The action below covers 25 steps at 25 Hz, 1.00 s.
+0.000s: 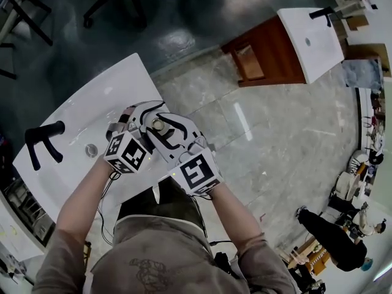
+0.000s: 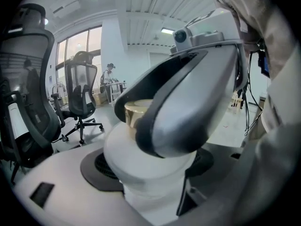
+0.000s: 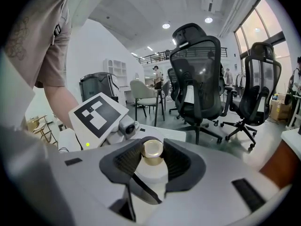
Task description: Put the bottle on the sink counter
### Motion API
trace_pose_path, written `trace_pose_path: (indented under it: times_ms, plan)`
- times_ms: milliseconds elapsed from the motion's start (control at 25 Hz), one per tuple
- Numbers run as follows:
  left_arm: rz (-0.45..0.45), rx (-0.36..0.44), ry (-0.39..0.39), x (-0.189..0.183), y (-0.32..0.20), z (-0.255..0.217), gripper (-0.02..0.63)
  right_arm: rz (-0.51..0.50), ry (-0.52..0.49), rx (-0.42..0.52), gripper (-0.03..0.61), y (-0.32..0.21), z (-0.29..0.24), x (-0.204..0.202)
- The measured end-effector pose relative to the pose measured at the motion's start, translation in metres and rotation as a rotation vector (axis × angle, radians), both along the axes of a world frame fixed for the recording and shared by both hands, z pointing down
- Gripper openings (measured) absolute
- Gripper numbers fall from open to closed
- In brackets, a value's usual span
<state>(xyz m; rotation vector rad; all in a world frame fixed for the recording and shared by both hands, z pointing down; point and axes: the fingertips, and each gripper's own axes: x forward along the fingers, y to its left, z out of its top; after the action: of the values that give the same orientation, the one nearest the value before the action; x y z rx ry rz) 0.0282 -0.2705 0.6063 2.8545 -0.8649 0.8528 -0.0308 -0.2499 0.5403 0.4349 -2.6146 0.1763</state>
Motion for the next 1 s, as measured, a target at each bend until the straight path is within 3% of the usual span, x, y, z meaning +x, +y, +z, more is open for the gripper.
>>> trace_pose_path:
  times_ms: [480, 1000]
  plan:
    - [0.015, -0.027, -0.009, -0.003, 0.006, 0.03, 0.325, -0.023, 0.045, -0.031, 0.147, 0.005, 0.032, -0.002]
    - [0.02, -0.061, 0.027, -0.004, 0.005, 0.035, 0.325, 0.027, 0.05, -0.015, 0.147, 0.0, 0.037, -0.006]
